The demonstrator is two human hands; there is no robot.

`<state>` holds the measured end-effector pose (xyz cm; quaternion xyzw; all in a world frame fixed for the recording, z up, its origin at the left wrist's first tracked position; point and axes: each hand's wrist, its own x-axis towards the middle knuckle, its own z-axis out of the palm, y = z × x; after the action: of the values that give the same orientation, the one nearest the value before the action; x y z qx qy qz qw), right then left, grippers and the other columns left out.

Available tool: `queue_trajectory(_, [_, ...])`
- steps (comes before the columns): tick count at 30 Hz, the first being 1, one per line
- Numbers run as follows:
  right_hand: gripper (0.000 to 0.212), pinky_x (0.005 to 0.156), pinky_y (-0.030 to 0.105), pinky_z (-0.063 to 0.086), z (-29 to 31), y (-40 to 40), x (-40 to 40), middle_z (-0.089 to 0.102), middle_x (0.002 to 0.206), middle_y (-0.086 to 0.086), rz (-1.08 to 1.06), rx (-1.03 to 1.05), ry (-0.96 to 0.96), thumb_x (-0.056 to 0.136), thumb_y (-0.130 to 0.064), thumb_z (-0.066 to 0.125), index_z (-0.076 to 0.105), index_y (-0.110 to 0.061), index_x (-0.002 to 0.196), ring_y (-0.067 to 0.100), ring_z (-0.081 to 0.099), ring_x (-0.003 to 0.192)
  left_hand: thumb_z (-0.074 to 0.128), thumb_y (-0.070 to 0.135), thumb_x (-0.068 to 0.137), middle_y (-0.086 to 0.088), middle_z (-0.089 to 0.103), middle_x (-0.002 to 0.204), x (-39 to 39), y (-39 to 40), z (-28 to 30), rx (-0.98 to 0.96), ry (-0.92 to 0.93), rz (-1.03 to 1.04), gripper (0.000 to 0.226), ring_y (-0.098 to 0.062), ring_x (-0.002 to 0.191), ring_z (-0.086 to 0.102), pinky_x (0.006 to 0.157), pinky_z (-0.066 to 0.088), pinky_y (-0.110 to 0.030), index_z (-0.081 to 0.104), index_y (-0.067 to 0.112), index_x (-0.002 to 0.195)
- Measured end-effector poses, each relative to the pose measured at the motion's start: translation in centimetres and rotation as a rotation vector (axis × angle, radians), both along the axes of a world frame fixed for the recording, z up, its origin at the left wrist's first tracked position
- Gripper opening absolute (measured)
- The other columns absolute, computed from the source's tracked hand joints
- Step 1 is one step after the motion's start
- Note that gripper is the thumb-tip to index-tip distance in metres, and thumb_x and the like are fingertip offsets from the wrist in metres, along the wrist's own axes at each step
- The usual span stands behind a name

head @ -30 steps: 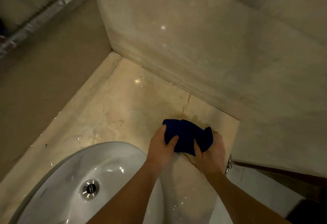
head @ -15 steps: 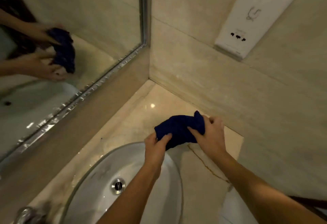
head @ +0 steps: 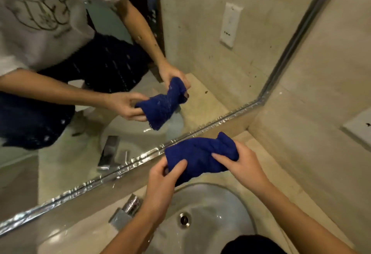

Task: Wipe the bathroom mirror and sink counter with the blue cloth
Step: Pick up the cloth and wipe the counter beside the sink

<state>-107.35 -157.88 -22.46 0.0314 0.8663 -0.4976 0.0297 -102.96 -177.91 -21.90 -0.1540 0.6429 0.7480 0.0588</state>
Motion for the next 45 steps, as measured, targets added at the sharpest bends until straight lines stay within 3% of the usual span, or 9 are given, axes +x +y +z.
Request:
queue_trajectory(6, [0.037,0.078,0.02,0.054,8.7,-4.8,0.0,0.073,0.101,-0.011,-0.018,-0.367,0.155,0.08,-0.01,0.076,0.064,-0.03,0.109,0.004,0.068,0.097,0.064,0.003,0.089,0.004,0.077,0.1,-0.1,-3.2,7.4,0.013,0.209,0.141,0.024,-0.01,0.093,0.072,0.071,0.054,-0.016,0.068,0.015,0.109])
queue_trajectory(12, [0.046,0.088,0.025,0.051,19.6,-6.5,1.2,0.07,0.106,-0.024,-0.038,-0.298,0.141,0.075,-0.028,0.082,0.064,-0.033,0.117,-0.004,0.064,0.101,0.076,0.029,0.062,-0.001,0.077,0.099,1.5,-5.6,18.2,0.041,0.292,0.129,0.046,-0.016,0.092,0.073,0.07,0.055,-0.02,0.069,0.015,0.105])
queue_trajectory(17, [0.047,0.082,0.025,0.057,29.6,-7.3,1.9,0.074,0.107,-0.002,0.01,-0.576,0.144,0.067,-0.022,0.079,0.067,-0.027,0.112,0.016,0.07,0.101,0.081,0.037,0.044,-0.006,0.078,0.091,1.7,-6.3,28.5,0.123,0.349,0.08,0.048,-0.015,0.081,0.074,0.063,0.056,-0.022,0.08,0.02,0.09])
queue_trajectory(20, [0.07,0.086,0.034,0.057,34.9,-7.0,1.2,0.073,0.112,0.001,-0.035,-0.646,0.196,0.053,-0.034,0.084,0.062,-0.041,0.119,0.02,0.07,0.102,0.094,0.053,0.014,-0.007,0.077,0.08,0.8,-6.2,33.7,0.242,0.329,0.063,0.07,-0.013,0.071,0.073,0.056,0.056,-0.021,0.081,0.023,0.076])
queue_trajectory(25, [0.069,0.087,0.033,0.056,42.5,-5.8,-0.3,0.072,0.112,0.006,-0.042,-0.68,0.335,0.06,-0.005,0.082,0.065,-0.041,0.117,0.025,0.069,0.104,0.077,0.035,0.04,-0.006,0.077,0.081,-1.2,-5.7,41.1,0.181,0.446,-0.034,0.041,-0.009,0.074,0.072,0.06,0.054,-0.017,0.081,0.027,0.079])
queue_trajectory(30, [0.066,0.085,0.031,0.057,49.7,-4.8,-0.1,0.072,0.113,0.006,-0.055,-0.754,0.389,0.059,-0.011,0.08,0.064,-0.033,0.119,0.022,0.069,0.102,0.075,0.032,0.047,0.003,0.077,0.099,-2.5,-3.8,47.2,0.16,0.575,0.01,0.045,-0.009,0.093,0.073,0.072,0.055,-0.019,0.077,0.042,0.091])
queue_trajectory(35, [0.055,0.08,0.027,0.057,56.0,-4.0,0.0,0.073,0.105,-0.002,-0.173,-0.577,0.554,0.062,-0.019,0.087,0.067,-0.034,0.11,0.017,0.07,0.096,0.074,0.037,0.061,-0.007,0.076,0.104,-3.2,-2.4,53.4,0.264,0.525,-0.035,0.038,-0.023,0.102,0.072,0.078,0.059,-0.028,0.079,0.026,0.096])
queue_trajectory(39, [0.032,0.079,0.027,0.055,60.8,-4.2,-0.6,0.072,0.102,0.0,-0.183,-0.497,0.677,0.073,-0.024,0.073,0.067,-0.033,0.103,0.014,0.068,0.093,0.079,0.034,0.073,-0.001,0.078,0.097,-4.2,-2.6,59.7,0.028,0.596,0.021,0.024,-0.02,0.101,0.072,0.087,0.056,-0.039,0.079,0.021,0.093])
queue_trajectory(45, [0.027,0.09,0.041,0.053,67.2,-5.8,-0.9,0.071,0.102,-0.006,-0.226,-0.493,0.858,0.073,-0.027,0.075,0.066,-0.036,0.096,0.014,0.066,0.096,0.078,0.025,0.08,0.008,0.075,0.099,-4.7,-2.9,66.1,-0.147,0.782,0.155,0.026,-0.011,0.095,0.07,0.081,0.053,-0.027,0.066,0.022,0.104])
